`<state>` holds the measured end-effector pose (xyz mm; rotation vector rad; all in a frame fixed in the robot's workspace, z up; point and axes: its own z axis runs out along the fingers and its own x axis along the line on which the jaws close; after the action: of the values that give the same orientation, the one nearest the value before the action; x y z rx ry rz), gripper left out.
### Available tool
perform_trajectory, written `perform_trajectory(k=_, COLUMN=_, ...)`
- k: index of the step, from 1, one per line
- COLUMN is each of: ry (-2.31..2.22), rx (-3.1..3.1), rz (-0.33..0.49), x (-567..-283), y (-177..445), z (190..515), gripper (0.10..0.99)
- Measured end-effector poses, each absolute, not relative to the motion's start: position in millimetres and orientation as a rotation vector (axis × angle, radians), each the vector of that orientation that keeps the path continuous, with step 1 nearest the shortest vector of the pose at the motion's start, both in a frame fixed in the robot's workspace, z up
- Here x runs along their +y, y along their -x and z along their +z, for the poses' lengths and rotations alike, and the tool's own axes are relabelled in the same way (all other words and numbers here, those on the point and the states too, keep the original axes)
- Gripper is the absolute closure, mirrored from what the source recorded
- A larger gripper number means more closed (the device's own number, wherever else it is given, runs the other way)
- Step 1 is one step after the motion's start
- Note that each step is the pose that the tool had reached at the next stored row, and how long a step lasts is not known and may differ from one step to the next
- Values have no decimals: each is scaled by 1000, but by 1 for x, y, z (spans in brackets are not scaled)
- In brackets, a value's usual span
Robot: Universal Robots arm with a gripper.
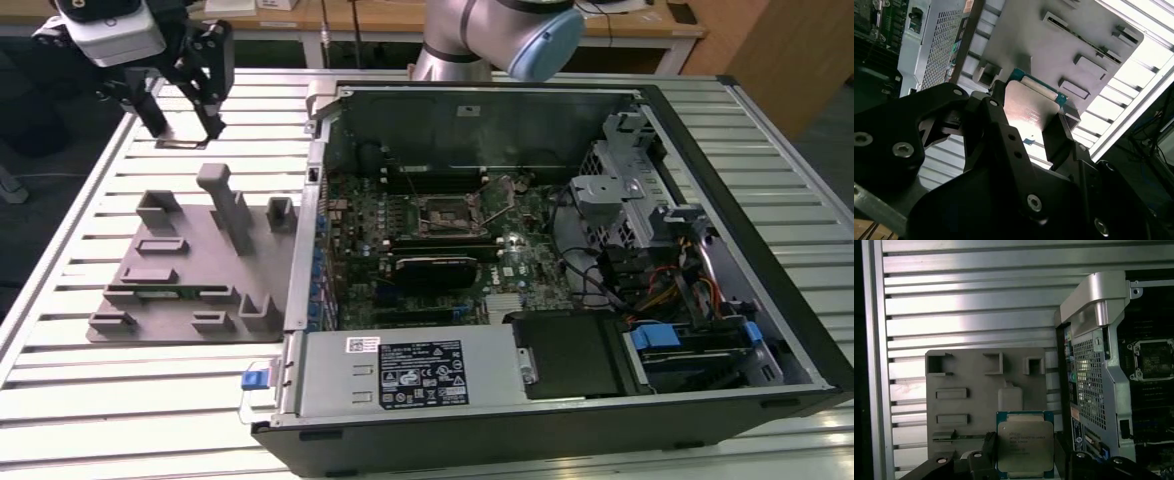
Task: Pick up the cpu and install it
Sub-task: 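Pick up the cpu and move it towards the insertion slot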
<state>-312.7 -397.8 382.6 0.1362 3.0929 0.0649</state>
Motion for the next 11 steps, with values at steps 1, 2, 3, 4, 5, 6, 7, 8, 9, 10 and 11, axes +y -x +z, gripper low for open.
perform_trajectory(k=1, ry=-136, rx=3093, rz=65, x=-398, y=310, z=383, gripper=545)
perform_trajectory(k=2, ry=-136, rx=3093, rz=65, x=-398, y=308, z=383, gripper=545)
perform_trajectory(k=3, ry=-136, rx=3093, rz=65, x=-398, y=306, z=383, gripper=545)
perform_trajectory(k=4, ry=-136, rx=3093, rz=65, x=-398, y=303, z=383, gripper=545)
perform_trajectory(k=5, ry=-136, rx=3093, rz=65, x=-398, y=301, z=383, gripper=545)
perform_trajectory(k=6, ry=-136, rx=3093, rz=65, x=-398, y=299, z=383, gripper=545)
perform_trajectory(k=7, ry=-136, rx=3093, rz=65, x=-398, y=297, z=383, gripper=545)
perform_trajectory(k=8, ry=-136, rx=3093, rz=65, x=-398, y=295, z=383, gripper=545)
perform_trajectory(k=9, ry=-136, rx=3093, rz=65, x=-398, y=293, z=383, gripper=545)
perform_trajectory(k=10, ry=-136, rx=3093, rz=65, x=-398, y=291, z=383, gripper=545)
perform_trajectory(k=11, ry=-136, rx=3093, rz=65, x=-398, y=289, z=383, gripper=545)
